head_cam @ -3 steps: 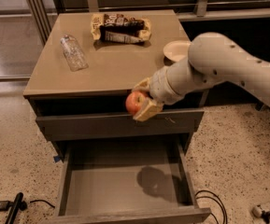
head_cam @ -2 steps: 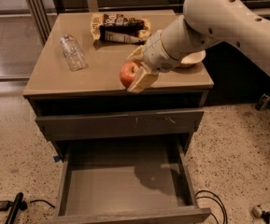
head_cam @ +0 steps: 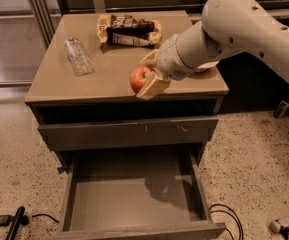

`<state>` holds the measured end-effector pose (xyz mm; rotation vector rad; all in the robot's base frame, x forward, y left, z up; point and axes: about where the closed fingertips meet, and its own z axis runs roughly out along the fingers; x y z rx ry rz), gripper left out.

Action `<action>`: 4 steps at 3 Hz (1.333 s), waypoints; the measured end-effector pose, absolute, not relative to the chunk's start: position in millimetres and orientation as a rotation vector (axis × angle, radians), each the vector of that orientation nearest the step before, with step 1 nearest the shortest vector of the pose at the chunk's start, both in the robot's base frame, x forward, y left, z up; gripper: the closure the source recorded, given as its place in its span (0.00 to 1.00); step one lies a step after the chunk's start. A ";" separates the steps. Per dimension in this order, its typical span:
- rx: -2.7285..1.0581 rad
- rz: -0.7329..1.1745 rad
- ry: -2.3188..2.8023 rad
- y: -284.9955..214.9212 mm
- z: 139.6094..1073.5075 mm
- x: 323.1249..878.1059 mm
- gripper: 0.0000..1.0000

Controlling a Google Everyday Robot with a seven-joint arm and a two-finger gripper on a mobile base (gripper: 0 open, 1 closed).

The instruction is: Pick apple from middle drawer and place on counter

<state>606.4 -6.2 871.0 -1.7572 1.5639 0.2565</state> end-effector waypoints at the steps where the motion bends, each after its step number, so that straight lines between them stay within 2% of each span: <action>1: -1.676 0.264 1.593 -0.1 874.8 631.7 1.00; 2: -1.583 0.304 1.619 26.9 890.7 672.4 1.00; 4: -1.593 0.303 1.594 34.2 894.3 682.1 1.00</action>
Offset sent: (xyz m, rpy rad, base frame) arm 0.1074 0.0529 0.0323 0.1764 0.0403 -0.1673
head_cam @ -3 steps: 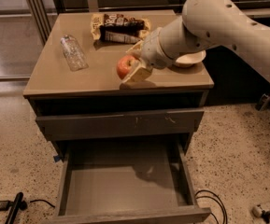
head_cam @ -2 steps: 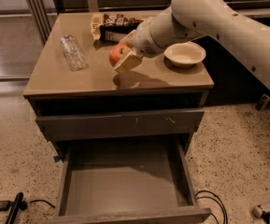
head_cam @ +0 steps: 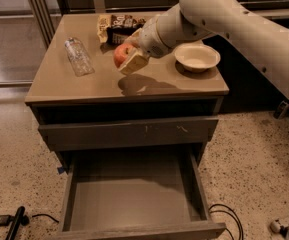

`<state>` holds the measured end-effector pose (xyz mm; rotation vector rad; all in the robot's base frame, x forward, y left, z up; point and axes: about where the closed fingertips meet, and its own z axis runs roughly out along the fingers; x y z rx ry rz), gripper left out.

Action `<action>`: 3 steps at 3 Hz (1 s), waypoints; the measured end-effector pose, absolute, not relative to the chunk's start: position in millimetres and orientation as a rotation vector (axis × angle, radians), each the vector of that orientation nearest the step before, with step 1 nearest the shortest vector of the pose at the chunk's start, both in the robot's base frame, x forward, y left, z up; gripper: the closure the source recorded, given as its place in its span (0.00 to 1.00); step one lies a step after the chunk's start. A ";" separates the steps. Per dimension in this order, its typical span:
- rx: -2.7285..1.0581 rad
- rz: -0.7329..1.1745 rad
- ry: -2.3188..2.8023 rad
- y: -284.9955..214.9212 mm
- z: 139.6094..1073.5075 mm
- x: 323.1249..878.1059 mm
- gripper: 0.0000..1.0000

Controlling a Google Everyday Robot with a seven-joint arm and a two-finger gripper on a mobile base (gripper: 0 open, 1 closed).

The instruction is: Pick apple from middle drawer and place on counter

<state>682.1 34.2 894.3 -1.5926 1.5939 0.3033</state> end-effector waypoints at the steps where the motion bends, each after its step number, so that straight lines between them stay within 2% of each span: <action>1: -1.612 0.322 1.592 46.9 890.1 706.2 1.00; 3: -1.595 0.373 1.674 38.7 860.8 735.1 1.00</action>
Offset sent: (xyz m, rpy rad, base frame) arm 0.0675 0.0028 -0.0334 -0.0085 0.1023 -0.0197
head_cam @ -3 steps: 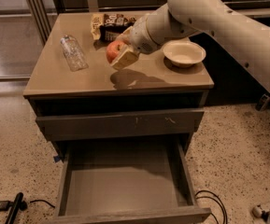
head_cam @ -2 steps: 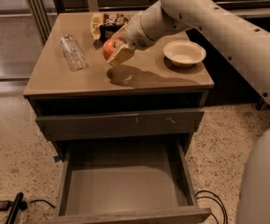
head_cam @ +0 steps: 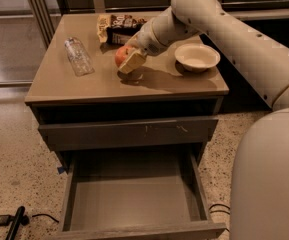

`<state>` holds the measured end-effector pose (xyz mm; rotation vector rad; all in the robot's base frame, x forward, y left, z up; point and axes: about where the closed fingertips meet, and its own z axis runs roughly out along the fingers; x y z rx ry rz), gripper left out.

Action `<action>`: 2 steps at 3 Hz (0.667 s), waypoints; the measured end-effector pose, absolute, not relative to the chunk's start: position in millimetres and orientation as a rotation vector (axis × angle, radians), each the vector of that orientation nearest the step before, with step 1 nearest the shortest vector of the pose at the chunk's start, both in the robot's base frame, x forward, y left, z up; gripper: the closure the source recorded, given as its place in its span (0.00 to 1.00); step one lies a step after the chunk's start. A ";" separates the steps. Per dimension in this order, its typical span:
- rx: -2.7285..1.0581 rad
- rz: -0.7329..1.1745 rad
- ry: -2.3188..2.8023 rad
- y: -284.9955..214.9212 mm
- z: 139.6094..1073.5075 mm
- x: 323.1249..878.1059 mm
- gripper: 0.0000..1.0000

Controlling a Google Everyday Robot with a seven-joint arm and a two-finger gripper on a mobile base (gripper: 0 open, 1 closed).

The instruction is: Pick apple from middle drawer and place on counter

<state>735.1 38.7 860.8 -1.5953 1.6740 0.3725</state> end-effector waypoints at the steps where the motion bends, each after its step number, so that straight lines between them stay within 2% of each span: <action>1: -1.585 0.396 1.709 31.5 847.3 738.1 1.00; 2: -1.582 0.407 1.726 28.0 840.2 737.8 1.00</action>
Offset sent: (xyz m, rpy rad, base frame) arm 0.0027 -0.0234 -0.0301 -0.0023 0.0793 -0.0366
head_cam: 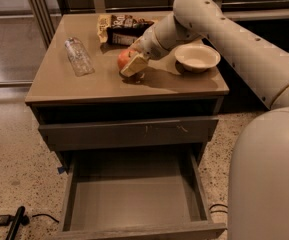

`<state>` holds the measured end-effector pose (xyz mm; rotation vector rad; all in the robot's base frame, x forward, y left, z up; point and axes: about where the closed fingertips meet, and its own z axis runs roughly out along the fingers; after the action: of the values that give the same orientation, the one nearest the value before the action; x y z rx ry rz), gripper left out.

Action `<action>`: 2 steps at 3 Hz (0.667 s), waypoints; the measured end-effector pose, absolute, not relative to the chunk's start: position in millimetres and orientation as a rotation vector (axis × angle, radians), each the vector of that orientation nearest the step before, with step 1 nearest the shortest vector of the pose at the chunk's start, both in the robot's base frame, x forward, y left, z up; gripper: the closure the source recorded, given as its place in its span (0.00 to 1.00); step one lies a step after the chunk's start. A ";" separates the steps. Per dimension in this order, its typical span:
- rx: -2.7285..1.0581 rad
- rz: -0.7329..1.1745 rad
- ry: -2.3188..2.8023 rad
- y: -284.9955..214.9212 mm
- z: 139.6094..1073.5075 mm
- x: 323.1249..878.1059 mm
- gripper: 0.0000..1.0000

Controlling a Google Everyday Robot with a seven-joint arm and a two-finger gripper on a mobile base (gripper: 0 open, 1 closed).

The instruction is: Pick apple from middle drawer and place on counter

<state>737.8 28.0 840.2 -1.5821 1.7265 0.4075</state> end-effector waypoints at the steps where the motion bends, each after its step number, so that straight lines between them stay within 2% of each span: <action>1: -1.582 0.408 1.726 28.1 840.2 737.8 0.83; 2: -1.582 0.408 1.726 28.1 840.1 737.8 0.59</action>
Offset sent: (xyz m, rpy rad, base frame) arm 0.0000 0.0000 0.0000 0.0000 0.0000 0.0000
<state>737.8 28.1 840.1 -1.5823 1.7265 0.4076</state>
